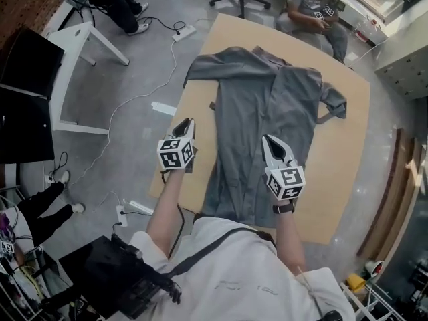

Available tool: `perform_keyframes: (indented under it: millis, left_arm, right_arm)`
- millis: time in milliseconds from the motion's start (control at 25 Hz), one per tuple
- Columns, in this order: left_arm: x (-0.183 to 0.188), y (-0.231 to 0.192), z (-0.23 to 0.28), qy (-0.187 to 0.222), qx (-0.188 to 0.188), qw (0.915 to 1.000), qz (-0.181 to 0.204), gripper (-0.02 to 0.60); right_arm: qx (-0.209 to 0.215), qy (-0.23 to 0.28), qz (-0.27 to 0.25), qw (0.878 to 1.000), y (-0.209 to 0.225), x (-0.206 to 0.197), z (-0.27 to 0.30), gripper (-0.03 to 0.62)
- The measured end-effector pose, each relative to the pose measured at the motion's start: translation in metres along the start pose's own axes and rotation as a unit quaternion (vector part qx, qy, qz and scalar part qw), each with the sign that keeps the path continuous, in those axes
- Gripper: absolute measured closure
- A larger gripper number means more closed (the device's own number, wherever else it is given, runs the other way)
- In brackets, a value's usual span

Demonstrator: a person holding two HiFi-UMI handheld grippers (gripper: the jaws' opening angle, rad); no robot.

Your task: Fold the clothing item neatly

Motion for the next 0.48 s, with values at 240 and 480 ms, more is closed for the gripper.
perform_keyframes:
  millis: [240,480]
  left_arm:
    - [0.033,-0.097,0.079,-0.037,0.008,0.9961,-0.08,0.468]
    - [0.064,-0.106,0.159,-0.091,-0.053,0.9933,-0.048,0.443]
  right_arm:
    - [0.033,-0.027,-0.025,0.999,-0.015,0.0,0.049,0.592]
    - [0.065,-0.053,-0.055,0.995,-0.038,-0.005,0.079,0.592]
Point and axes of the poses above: the fingertips, and each gripper's own axes: z forward along the fingers, y to its right, x out of its top, the point moved 3 cm from there along -z, backward along the fingers, and after that the axes turned 14 degrees about -z, right-handed, at the moved point
